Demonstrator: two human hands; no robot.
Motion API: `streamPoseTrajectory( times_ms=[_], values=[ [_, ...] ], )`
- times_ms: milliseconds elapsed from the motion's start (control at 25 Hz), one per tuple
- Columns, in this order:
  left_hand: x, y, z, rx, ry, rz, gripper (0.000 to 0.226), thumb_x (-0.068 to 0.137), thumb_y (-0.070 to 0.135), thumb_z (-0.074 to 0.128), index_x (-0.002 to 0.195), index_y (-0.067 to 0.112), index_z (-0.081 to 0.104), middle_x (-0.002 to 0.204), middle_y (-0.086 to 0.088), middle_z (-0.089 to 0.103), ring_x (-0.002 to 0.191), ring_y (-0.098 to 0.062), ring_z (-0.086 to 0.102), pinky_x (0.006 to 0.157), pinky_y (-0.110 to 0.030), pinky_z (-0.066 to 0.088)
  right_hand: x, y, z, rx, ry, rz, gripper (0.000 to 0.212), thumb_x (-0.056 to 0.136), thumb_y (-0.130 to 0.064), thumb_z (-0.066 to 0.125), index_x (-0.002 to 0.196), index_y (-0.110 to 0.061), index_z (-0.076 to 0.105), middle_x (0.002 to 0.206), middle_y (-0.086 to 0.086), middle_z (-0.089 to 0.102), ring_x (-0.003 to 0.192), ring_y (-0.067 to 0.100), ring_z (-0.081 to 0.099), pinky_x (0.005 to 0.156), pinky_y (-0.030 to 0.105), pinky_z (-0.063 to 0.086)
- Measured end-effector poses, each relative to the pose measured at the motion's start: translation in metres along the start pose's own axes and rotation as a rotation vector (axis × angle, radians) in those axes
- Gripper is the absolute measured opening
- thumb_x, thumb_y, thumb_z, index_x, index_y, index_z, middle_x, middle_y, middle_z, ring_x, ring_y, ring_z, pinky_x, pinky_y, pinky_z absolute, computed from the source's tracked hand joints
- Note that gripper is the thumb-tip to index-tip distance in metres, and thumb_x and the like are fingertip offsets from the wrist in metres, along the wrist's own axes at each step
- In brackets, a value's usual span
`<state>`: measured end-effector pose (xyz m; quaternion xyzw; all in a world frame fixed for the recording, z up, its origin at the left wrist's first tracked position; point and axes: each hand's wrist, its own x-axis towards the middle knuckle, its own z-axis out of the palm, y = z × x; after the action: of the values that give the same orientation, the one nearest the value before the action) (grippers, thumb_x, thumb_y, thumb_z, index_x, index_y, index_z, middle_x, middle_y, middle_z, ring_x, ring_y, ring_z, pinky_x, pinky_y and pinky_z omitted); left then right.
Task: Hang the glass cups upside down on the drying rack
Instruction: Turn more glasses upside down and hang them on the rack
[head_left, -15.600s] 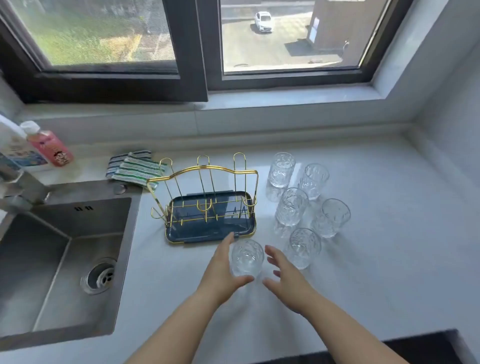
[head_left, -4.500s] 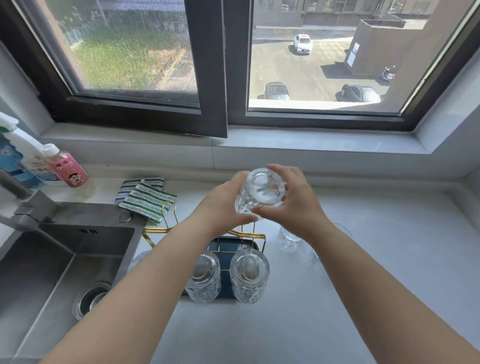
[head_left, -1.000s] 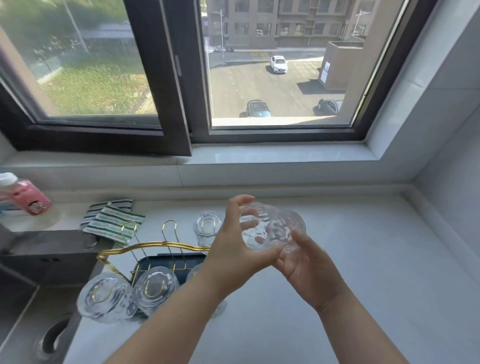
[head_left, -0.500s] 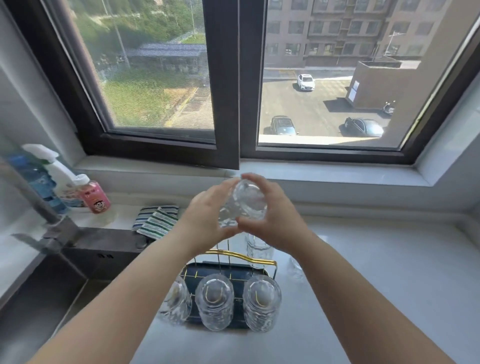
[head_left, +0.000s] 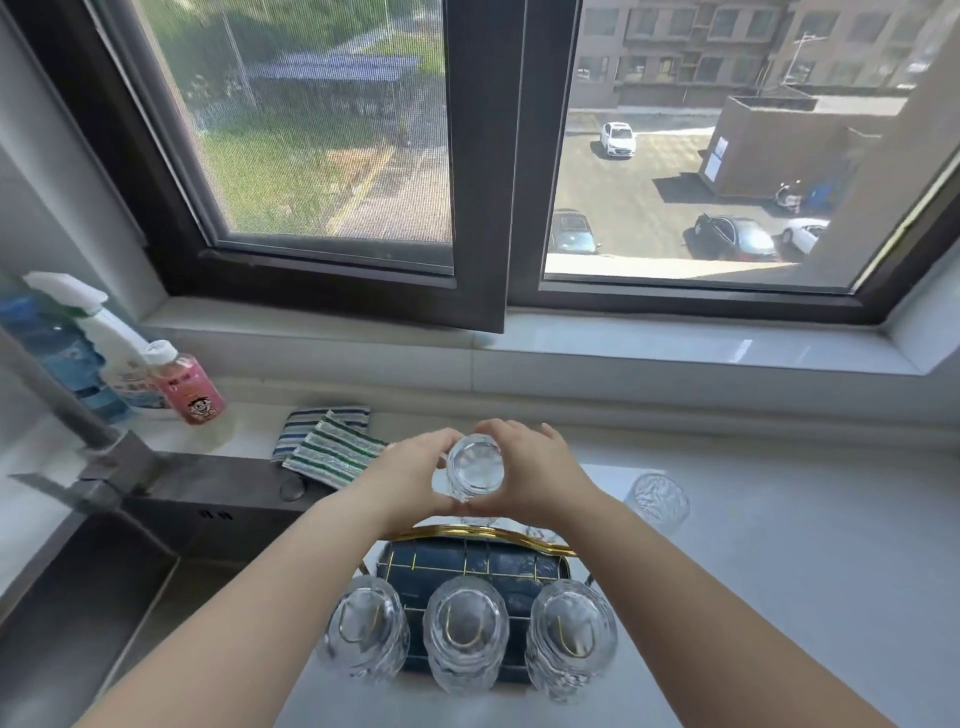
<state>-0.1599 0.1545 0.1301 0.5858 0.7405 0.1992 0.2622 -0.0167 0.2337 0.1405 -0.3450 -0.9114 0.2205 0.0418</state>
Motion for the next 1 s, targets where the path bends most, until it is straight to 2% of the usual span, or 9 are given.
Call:
streamPoseTrajectory(
  times_ms=[160, 280, 480, 600, 720, 800, 880, 920, 1000],
  values=[
    [0.004, -0.002, 0.004, 0.169, -0.026, -0.042, 0.07, 0.067, 0.039, 0.073, 0.126, 0.032, 0.037, 0.121, 0.0, 0.06, 0.119, -0.029, 0.041, 0.094, -0.037, 0.035, 0.007, 0.005, 0.009, -0.066, -0.051, -0.018, 0.078, 0.063, -0.053, 0.073, 0.129, -0.025, 0.042, 0.13, 0.0, 0.056, 0.121, 0.024, 0.044, 0.108, 0.04, 0.023],
    [0.004, 0.001, 0.004, 0.253, -0.057, -0.041, 0.066, 0.071, 0.037, 0.071, 0.128, 0.027, 0.037, 0.124, -0.001, 0.058, 0.118, -0.029, 0.041, 0.091, -0.034, 0.029, 0.008, 0.007, 0.016, -0.092, -0.052, -0.043, 0.073, 0.064, -0.05, 0.073, 0.125, -0.023, 0.044, 0.126, 0.0, 0.059, 0.115, 0.023, 0.049, 0.103, 0.038, 0.024],
    [0.005, 0.004, 0.003, 0.281, -0.102, -0.057, 0.067, 0.073, 0.041, 0.07, 0.13, 0.025, 0.037, 0.128, -0.001, 0.057, 0.121, -0.026, 0.041, 0.099, -0.036, 0.027, 0.011, 0.011, 0.025, -0.118, -0.041, -0.052, 0.069, 0.066, -0.048, 0.073, 0.123, -0.023, 0.044, 0.122, 0.0, 0.062, 0.112, 0.022, 0.054, 0.104, 0.038, 0.022],
    [0.007, 0.006, 0.002, 0.268, -0.113, -0.071, 0.068, 0.073, 0.038, 0.071, 0.131, 0.025, 0.037, 0.129, -0.001, 0.055, 0.123, -0.028, 0.039, 0.1, -0.036, 0.027, 0.013, 0.013, 0.024, -0.123, -0.061, -0.052, 0.073, 0.066, -0.048, 0.073, 0.126, -0.022, 0.042, 0.127, 0.001, 0.059, 0.116, 0.022, 0.051, 0.105, 0.038, 0.02],
    [0.003, 0.01, 0.0, 0.276, -0.142, -0.088, 0.073, 0.074, 0.037, 0.072, 0.135, 0.026, 0.033, 0.134, 0.002, 0.052, 0.127, -0.027, 0.036, 0.103, -0.036, 0.025, 0.006, 0.015, 0.012, -0.066, -0.075, -0.033, 0.086, 0.064, -0.049, 0.076, 0.134, -0.023, 0.035, 0.141, 0.0, 0.046, 0.13, 0.018, 0.04, 0.115, 0.043, 0.006],
    [-0.001, 0.016, -0.008, 0.289, -0.139, -0.102, 0.079, 0.074, 0.036, 0.072, 0.139, 0.027, 0.029, 0.138, 0.004, 0.048, 0.13, -0.025, 0.034, 0.107, -0.036, 0.023, -0.008, 0.026, -0.003, 0.066, 0.021, -0.01, 0.087, 0.06, -0.049, 0.078, 0.133, -0.025, 0.037, 0.142, -0.003, 0.042, 0.131, 0.015, 0.035, 0.117, 0.044, 0.006],
    [-0.005, 0.032, -0.013, 0.247, -0.031, -0.052, 0.077, 0.074, 0.033, 0.073, 0.139, 0.027, 0.03, 0.14, 0.006, 0.045, 0.13, -0.021, 0.036, 0.108, -0.033, 0.024, -0.031, 0.052, -0.015, 0.263, 0.179, 0.029, 0.078, 0.058, -0.044, 0.081, 0.125, -0.028, 0.046, 0.133, -0.006, 0.048, 0.124, 0.012, 0.04, 0.111, 0.037, 0.023],
    [-0.005, 0.044, -0.012, 0.176, 0.049, 0.004, 0.073, 0.075, 0.031, 0.072, 0.137, 0.027, 0.033, 0.139, 0.007, 0.046, 0.129, -0.017, 0.039, 0.106, -0.027, 0.026, -0.046, 0.067, -0.018, 0.359, 0.247, 0.069, 0.071, 0.058, -0.04, 0.082, 0.121, -0.03, 0.049, 0.127, -0.008, 0.05, 0.119, 0.01, 0.043, 0.103, 0.03, 0.03],
    [-0.004, 0.079, 0.004, 0.003, 0.135, 0.142, 0.064, 0.077, 0.028, 0.071, 0.132, 0.028, 0.039, 0.134, 0.008, 0.05, 0.122, -0.008, 0.043, 0.095, -0.013, 0.026, -0.074, 0.1, -0.018, 0.495, 0.339, 0.178, 0.062, 0.06, -0.032, 0.083, 0.113, -0.033, 0.052, 0.121, -0.01, 0.052, 0.113, 0.007, 0.047, 0.093, 0.024, 0.032]
  ],
)
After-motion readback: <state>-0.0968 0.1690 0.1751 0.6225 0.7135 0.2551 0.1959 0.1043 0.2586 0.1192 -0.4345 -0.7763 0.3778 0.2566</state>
